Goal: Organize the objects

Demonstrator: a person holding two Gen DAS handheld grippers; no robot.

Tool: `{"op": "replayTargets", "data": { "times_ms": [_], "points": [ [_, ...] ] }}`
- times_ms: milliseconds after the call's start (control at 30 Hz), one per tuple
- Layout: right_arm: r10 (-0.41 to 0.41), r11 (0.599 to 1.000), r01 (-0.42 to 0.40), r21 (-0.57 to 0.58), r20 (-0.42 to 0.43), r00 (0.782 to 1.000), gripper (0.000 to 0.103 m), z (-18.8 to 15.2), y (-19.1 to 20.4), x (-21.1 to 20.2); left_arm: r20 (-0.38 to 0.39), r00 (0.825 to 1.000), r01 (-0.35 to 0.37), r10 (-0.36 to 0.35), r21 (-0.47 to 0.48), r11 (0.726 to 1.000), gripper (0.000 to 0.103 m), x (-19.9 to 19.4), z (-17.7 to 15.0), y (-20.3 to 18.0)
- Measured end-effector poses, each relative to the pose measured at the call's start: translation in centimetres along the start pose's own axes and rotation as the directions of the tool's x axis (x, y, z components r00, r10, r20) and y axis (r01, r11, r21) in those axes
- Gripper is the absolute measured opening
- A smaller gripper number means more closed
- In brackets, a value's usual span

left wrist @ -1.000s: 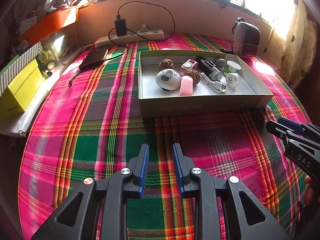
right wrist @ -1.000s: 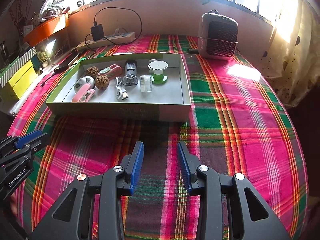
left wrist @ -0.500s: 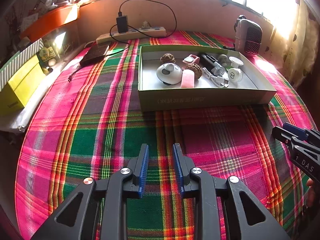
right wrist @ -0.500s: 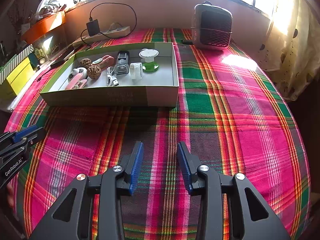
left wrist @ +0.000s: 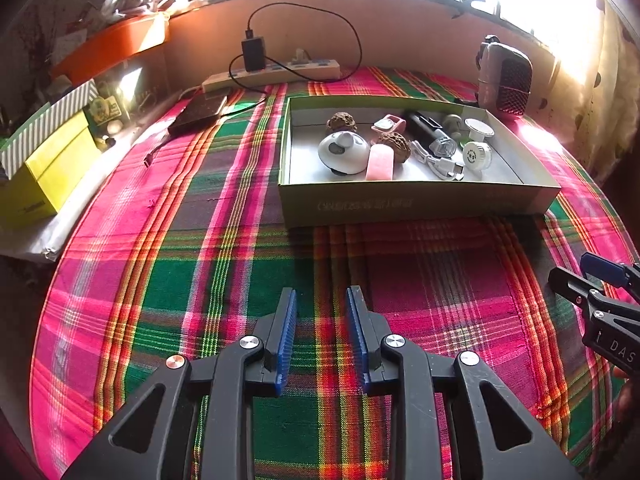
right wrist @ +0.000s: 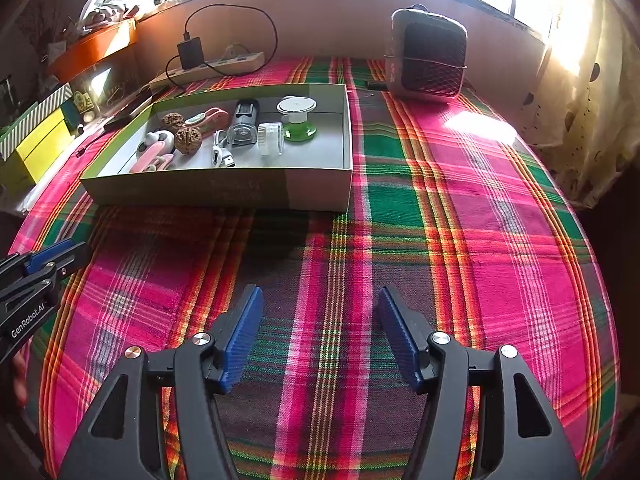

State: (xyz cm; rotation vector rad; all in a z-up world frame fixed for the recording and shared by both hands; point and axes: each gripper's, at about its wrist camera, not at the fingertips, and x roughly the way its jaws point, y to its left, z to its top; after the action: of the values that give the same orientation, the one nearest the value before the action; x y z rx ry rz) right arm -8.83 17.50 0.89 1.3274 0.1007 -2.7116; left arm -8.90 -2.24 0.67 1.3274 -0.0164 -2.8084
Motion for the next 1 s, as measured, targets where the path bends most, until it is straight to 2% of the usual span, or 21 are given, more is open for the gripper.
{"op": "replayTargets", "data": {
  "times_ms": [1000],
  "points": [
    [0.008, 1.0, -0.008, -0.013, -0.001, 1.0, 0.064, -0.04, 0.25, 0.09, 0.0, 1.0, 0.005, -0.005, -0.015, 1.0, 0.024, 0.02, 0.0, 0.16]
  ]
}}
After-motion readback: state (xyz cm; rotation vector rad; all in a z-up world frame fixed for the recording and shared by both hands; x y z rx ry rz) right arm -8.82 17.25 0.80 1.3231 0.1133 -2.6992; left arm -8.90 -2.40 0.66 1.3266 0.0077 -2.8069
